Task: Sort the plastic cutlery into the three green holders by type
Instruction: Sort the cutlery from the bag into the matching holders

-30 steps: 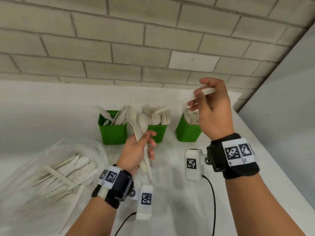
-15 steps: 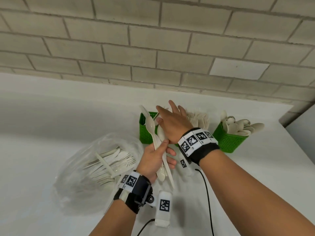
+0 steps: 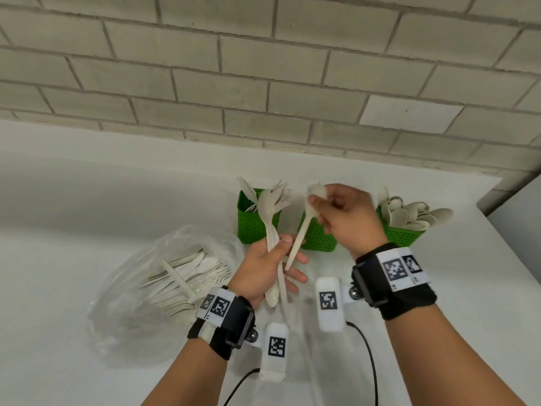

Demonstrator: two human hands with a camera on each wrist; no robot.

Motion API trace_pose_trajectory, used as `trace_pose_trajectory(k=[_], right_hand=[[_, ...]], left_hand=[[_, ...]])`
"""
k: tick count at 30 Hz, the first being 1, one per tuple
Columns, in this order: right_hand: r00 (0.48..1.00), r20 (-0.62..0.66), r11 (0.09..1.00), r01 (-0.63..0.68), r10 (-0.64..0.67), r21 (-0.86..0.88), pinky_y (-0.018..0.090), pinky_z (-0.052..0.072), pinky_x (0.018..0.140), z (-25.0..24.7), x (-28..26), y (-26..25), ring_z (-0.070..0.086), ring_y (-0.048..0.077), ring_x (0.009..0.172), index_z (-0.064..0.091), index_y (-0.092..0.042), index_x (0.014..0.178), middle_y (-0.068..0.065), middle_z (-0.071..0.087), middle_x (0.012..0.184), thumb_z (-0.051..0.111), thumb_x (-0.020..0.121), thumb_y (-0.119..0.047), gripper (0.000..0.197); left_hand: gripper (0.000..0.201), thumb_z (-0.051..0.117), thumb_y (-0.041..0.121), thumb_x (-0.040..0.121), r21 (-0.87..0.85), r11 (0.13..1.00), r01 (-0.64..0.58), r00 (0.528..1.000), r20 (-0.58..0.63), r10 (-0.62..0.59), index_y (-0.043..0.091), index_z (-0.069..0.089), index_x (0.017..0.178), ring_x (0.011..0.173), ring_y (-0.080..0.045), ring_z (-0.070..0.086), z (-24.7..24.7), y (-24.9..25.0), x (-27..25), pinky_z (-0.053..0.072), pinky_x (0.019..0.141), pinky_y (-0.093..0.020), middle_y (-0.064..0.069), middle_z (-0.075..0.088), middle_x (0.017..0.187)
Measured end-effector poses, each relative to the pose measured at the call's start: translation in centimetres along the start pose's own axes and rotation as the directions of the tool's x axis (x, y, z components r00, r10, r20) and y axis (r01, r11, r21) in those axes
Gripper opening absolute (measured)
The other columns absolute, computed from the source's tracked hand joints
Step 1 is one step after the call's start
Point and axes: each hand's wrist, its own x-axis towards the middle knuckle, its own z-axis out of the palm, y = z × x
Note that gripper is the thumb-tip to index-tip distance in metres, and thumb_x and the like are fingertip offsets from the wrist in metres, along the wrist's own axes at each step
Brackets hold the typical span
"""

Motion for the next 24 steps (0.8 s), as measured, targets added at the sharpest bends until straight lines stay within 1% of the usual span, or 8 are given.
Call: trace_pose_trajectory(k=[2, 4, 7, 11, 15, 17, 20, 24], right_hand=[[0.999, -0.052, 0.998, 0.003, 0.000, 0.063, 0.025, 0.049, 0.046, -0.9, 0.0, -0.4, 0.057, 0.011, 0.046, 0.069, -0.002, 0.093, 0.014, 0.058, 0.063, 0.072, 0.085, -0.012, 0.013], [1.000, 0.008, 0.999, -0.021, 0.020, 0.037, 0.028, 0.056, 0.052, -0.9, -0.1, -0.7, 0.065, 0.016, 0.051, 0.069, -0.005, 0.102, 0.006, 0.062, 0.060, 0.071, 0.085, -0.011, 0.018], [0.995, 0.073, 0.998, -0.061, 0.062, -0.016, 0.037, 0.061, 0.063, -0.2, -0.5, -1.1, 0.070, 0.026, 0.060, 0.065, -0.006, 0.109, 0.010, 0.067, 0.065, 0.058, 0.095, -0.015, 0.018], [0.996, 0.081, 0.999, -0.038, 0.039, -0.007, 0.036, 0.059, 0.064, 0.5, -1.2, -1.0, 0.065, 0.020, 0.059, 0.067, -0.014, 0.100, 0.012, 0.065, 0.068, 0.056, 0.096, -0.029, 0.019], [0.999, 0.039, 1.000, -0.018, 0.018, 0.021, 0.028, 0.057, 0.056, -0.1, -1.2, 0.1, 0.063, 0.014, 0.055, 0.066, -0.007, 0.103, 0.011, 0.063, 0.072, 0.065, 0.090, -0.011, 0.014], [0.999, -0.036, 0.998, -0.005, 0.007, 0.068, 0.023, 0.054, 0.053, -1.8, -1.1, 0.3, 0.063, 0.011, 0.053, 0.065, -0.006, 0.106, 0.005, 0.066, 0.074, 0.063, 0.090, -0.005, 0.016], [0.962, -0.266, 0.988, 0.099, -0.065, 0.115, 0.021, 0.052, 0.051, -6.2, -0.8, 0.0, 0.062, 0.010, 0.051, 0.066, -0.009, 0.105, 0.006, 0.067, 0.076, 0.063, 0.090, -0.004, 0.016], [0.788, -0.555, 0.963, 0.201, -0.267, -0.178, 0.025, 0.054, 0.054, -13.1, -0.7, -1.0, 0.062, 0.007, 0.052, 0.064, -0.015, 0.109, -0.001, 0.062, 0.074, 0.062, 0.090, -0.017, 0.019]], left_hand=[[0.022, 0.045, 0.026, 0.102, 0.178, 0.983, -0.049, 0.997, -0.049, 0.059, 0.012, 0.062, 0.097, 0.041, -0.014, 0.055, -0.1, -0.4, 0.2, 0.043, 0.040, -0.024, -0.005, 0.064, 0.067], [0.023, 0.044, 0.020, 0.103, 0.381, 0.917, -0.120, 0.986, -0.058, 0.153, 0.017, 0.059, 0.085, 0.038, -0.008, 0.047, 0.1, -0.6, 0.5, 0.038, 0.040, -0.023, 0.000, 0.055, 0.059], [0.031, 0.044, 0.017, 0.101, 0.654, 0.721, -0.229, 0.952, -0.006, 0.307, 0.022, 0.049, 0.071, 0.052, -0.003, 0.047, 0.7, -0.8, 1.1, 0.037, 0.056, -0.025, 0.008, 0.049, 0.059], [0.016, 0.043, 0.018, 0.101, 0.781, 0.568, -0.261, 0.915, 0.013, 0.403, 0.009, 0.052, 0.091, 0.061, -0.025, 0.057, 1.2, -1.0, 1.4, 0.046, 0.058, -0.040, -0.003, 0.054, 0.067], [0.007, 0.047, 0.014, 0.098, 0.803, 0.507, -0.314, 0.910, 0.102, 0.402, 0.008, 0.050, 0.099, 0.064, -0.025, 0.056, 1.2, -0.8, 0.9, 0.048, 0.059, -0.042, -0.002, 0.054, 0.073], [0.009, 0.050, 0.017, 0.098, 0.766, 0.558, -0.318, 0.921, 0.112, 0.372, 0.010, 0.053, 0.100, 0.063, -0.015, 0.056, 1.1, -0.9, 0.8, 0.048, 0.059, -0.033, 0.002, 0.056, 0.074], [0.008, 0.057, 0.016, 0.095, 0.637, 0.739, -0.219, 0.961, 0.007, 0.278, 0.008, 0.057, 0.094, 0.049, 0.000, 0.046, 1.1, -1.1, 0.8, 0.039, 0.052, -0.019, 0.011, 0.048, 0.061], [0.023, 0.054, 0.032, 0.097, 0.255, 0.966, -0.043, 0.990, -0.118, 0.075, 0.013, 0.054, 0.083, 0.041, -0.004, 0.033, 1.8, -0.7, 1.2, 0.026, 0.040, -0.018, 0.006, 0.035, 0.057]])
